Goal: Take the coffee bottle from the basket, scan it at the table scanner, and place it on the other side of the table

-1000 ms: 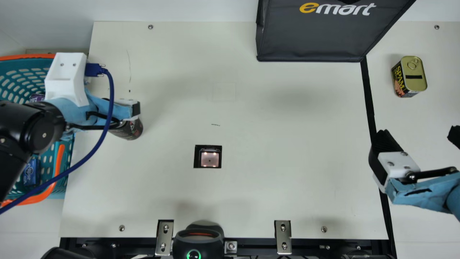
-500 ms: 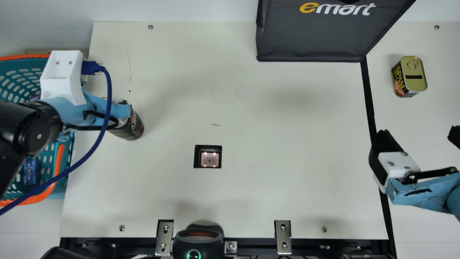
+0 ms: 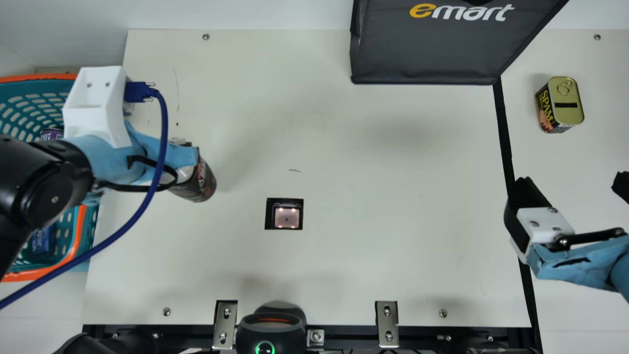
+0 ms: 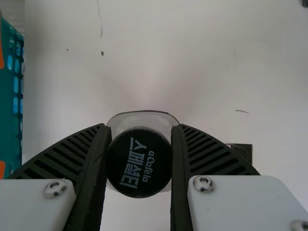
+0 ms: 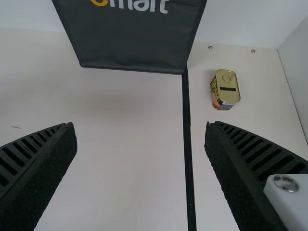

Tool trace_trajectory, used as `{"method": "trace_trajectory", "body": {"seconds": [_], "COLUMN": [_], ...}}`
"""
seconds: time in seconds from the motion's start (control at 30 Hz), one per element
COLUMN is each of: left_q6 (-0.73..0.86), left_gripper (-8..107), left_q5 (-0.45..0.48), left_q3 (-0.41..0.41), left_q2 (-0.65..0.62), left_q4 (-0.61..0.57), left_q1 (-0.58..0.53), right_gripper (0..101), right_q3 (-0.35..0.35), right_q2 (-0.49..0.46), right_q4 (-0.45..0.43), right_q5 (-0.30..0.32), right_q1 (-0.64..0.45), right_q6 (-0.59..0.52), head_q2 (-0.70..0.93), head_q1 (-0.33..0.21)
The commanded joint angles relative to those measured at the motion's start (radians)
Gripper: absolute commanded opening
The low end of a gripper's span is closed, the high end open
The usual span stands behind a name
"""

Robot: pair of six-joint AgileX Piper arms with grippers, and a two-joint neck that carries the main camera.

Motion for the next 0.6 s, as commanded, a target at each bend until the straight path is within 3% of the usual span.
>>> {"method": "trace_trajectory", "body": {"seconds": [0.0, 0.13, 0.57], "left_q6": [-0.033, -0.079, -0.186], "left_gripper": [-8, -8, -8], "left_q5": [0.028, 0.061, 0.061], "left_q3": [-0.018, -0.048, -0.041], "left_q2": [0.0, 0.003, 0.017], "left_q4": [0.004, 0.01, 0.036], "left_q1": [-0.038, -0.099, -0.266], "right_gripper": [95, 95, 95], "right_q3": [0.0, 0.0, 0.0], "right_q2": [0.0, 0.0, 0.0], "right_q4": [0.0, 0.0, 0.0], "right_q5": [0.0, 0.0, 0.0], "right_q1": [0.0, 0.0, 0.0], "right_q6": [0.0, 0.0, 0.0], "head_q2": [0.002, 0.002, 0.002], "head_q1": [-0.03, -0.03, -0.03]}}
